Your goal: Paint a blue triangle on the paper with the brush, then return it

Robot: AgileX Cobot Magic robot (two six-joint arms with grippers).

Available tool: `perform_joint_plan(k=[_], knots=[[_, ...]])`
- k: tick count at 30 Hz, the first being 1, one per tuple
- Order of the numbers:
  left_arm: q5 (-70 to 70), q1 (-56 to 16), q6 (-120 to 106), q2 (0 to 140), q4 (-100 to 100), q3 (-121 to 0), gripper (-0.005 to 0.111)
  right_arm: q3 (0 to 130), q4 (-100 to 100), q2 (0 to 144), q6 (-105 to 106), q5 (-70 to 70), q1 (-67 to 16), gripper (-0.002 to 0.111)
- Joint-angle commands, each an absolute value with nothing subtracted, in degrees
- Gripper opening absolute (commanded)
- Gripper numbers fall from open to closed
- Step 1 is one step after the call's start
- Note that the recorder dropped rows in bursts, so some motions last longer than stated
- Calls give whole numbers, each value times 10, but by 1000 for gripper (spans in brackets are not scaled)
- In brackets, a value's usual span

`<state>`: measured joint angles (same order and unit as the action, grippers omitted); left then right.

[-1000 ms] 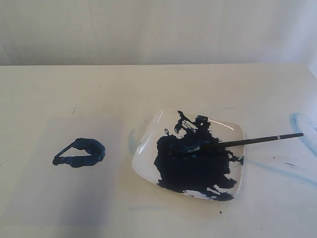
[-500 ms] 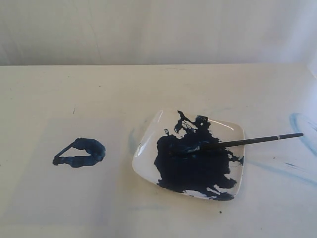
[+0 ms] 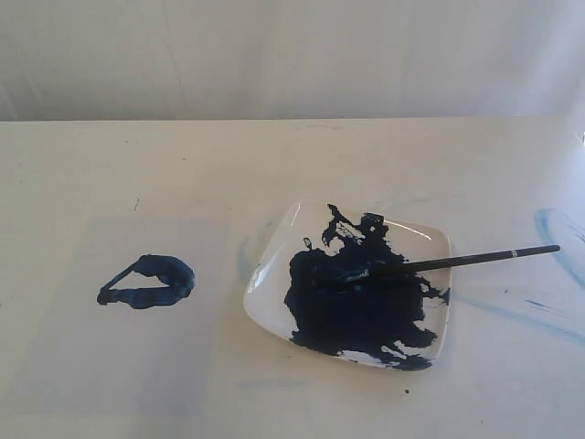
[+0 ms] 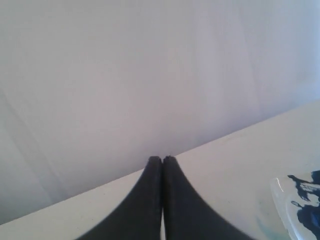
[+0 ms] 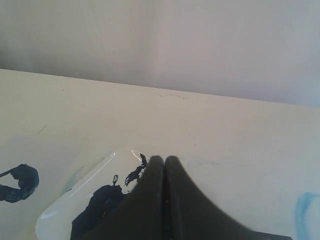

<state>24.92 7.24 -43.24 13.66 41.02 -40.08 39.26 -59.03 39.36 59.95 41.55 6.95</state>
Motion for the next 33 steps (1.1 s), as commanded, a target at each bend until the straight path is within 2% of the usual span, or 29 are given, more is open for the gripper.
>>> perform_joint_plan(k=[1,5,9,15,29,33], knots=[[118,51,-435,114,457,-318,0,391,-592,390,597,418,69,0],[47,51,-433,66,484,-230,0,391,-592,390,597,418,69,0],[43,51,-435,0,485,-147,0,391,-592,390,597,418,69,0],[39,52,-432,0,511,-67,0,393,-589,383,597,417,69,0],[43,52,-422,0,559,-61,0,393,-589,383,597,417,69,0],[43,52,-350,0,439,-51,0,393,-589,383,597,417,69,0]])
